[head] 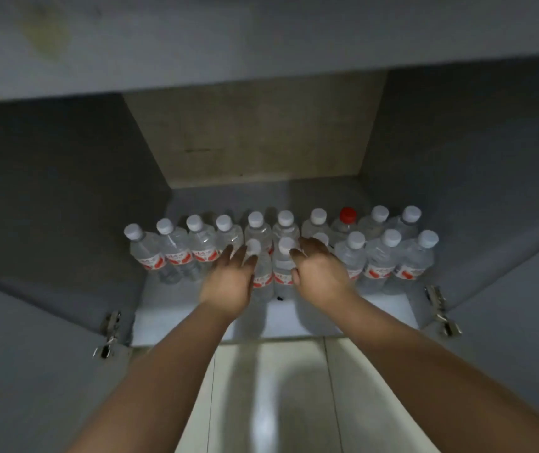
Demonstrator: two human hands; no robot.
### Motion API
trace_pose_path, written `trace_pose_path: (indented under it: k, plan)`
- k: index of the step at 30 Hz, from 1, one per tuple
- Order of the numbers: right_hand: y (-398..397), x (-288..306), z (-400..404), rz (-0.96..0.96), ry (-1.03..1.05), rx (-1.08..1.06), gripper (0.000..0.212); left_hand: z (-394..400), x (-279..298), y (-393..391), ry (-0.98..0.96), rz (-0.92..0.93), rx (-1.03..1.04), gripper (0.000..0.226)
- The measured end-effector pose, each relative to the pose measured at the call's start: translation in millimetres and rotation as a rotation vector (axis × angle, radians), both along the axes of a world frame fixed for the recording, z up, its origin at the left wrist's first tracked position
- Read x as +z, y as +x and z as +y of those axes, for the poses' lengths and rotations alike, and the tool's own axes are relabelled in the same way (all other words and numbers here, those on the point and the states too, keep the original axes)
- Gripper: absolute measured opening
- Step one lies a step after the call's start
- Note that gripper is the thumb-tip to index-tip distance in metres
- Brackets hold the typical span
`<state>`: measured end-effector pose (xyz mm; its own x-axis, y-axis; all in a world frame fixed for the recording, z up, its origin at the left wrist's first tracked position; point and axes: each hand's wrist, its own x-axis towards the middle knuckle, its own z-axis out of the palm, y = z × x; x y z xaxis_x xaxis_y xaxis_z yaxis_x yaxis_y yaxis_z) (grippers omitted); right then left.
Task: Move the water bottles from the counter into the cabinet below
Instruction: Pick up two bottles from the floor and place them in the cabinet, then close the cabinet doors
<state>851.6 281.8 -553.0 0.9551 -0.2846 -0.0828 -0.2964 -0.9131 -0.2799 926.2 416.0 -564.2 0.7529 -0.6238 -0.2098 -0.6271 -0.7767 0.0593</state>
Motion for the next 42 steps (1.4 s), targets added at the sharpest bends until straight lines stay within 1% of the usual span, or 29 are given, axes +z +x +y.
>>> trace_pose_path:
  k: [2, 3, 5, 7, 10, 12, 13, 14, 15, 17, 19, 20, 21, 23, 25, 27, 28, 30, 32, 34, 37, 39, 42]
  plan:
    - [-20, 26, 3, -0.007, 0.004, -0.018, 0.034, 6, 21, -24, 0.049, 0.056, -0.005, 0.048]
    - [-32, 40, 3, 0.027, -0.002, -0.029, 0.036, 8, 35, -35, 0.069, 0.098, -0.004, 0.048]
    - [-55, 70, 5, 0.168, -0.054, 0.004, 0.042, 11, 63, -61, 0.092, 0.128, -0.001, 0.048]
    - [-79, 115, 2, 0.292, -0.109, 0.044, 0.047, 9, 107, -88, 0.098, 0.174, -0.002, 0.048]
    - [-113, 172, 0, 0.343, -0.145, 0.007, 0.052, 2, 160, -126, 0.081, 0.203, 0.006, 0.049]
    - [-141, 211, -1, 0.247, -0.106, -0.094, 0.051, -4, 195, -153, 0.07, 0.224, 0.008, 0.049]
    - [-155, 230, -4, 0.127, -0.106, -0.15, 0.047, -8, 211, -168, 0.064, 0.23, 0.005, 0.049]
    - [-171, 248, -8, 0.057, -0.116, -0.181, 0.042, -11, 227, -182, 0.057, 0.238, 0.003, 0.049]
    - [-188, 266, -16, 0.041, -0.147, -0.183, 0.038, -15, 242, -195, 0.045, 0.235, -0.003, 0.049]
    - [-225, 297, -38, 0.058, -0.159, -0.181, 0.039, -24, 269, -217, 0.019, 0.211, -0.014, 0.049]
    - [-258, 322, -66, -0.057, -0.207, -0.189, 0.042, -34, 289, -237, -0.001, 0.173, -0.006, 0.05]
    - [-275, 332, -81, -0.106, -0.2, -0.196, 0.047, -40, 298, -248, -0.002, 0.158, -0.003, 0.05]
    - [-291, 341, -94, -0.114, -0.176, -0.186, 0.05, -46, 304, -258, -0.006, 0.148, 0.003, 0.051]
    - [-324, 347, -105, -0.081, -0.186, -0.096, 0.05, -56, 314, -281, -0.026, 0.131, 0.031, 0.051]
    - [-358, 334, -107, -0.027, -0.22, 0.085, 0.051, -65, 318, -304, -0.027, 0.121, 0.045, 0.051]
    - [-387, 321, -107, 0.029, -0.123, 0.206, 0.054, -67, 318, -323, -0.016, 0.123, 0.051, 0.051]
    - [-397, 316, -105, 0.039, -0.058, 0.213, 0.057, -65, 317, -332, -0.013, 0.13, 0.059, 0.051]
    - [-406, 317, -96, 0.066, 0.065, 0.155, 0.069, -58, 316, -344, -0.003, 0.145, 0.076, 0.051]
    - [-403, 318, -84, 0.025, 0.124, 0.153, 0.079, -45, 314, -352, 0.018, 0.159, 0.108, 0.051]
    - [-393, 317, -66, 0.017, 0.086, 0.211, 0.087, -27, 314, -354, 0.038, 0.171, 0.158, 0.05]
    - [-370, 316, -29, -0.019, 0.065, 0.198, 0.086, 7, 317, -349, 0.059, 0.162, 0.241, 0.05]
    - [-347, 321, 2, -0.009, 0.083, 0.183, 0.091, 32, 322, -339, 0.068, 0.145, 0.289, 0.05]
    - [-309, 327, 43, 0.069, 0.057, 0.181, 0.096, 71, 331, -316, 0.103, 0.099, 0.348, 0.05]
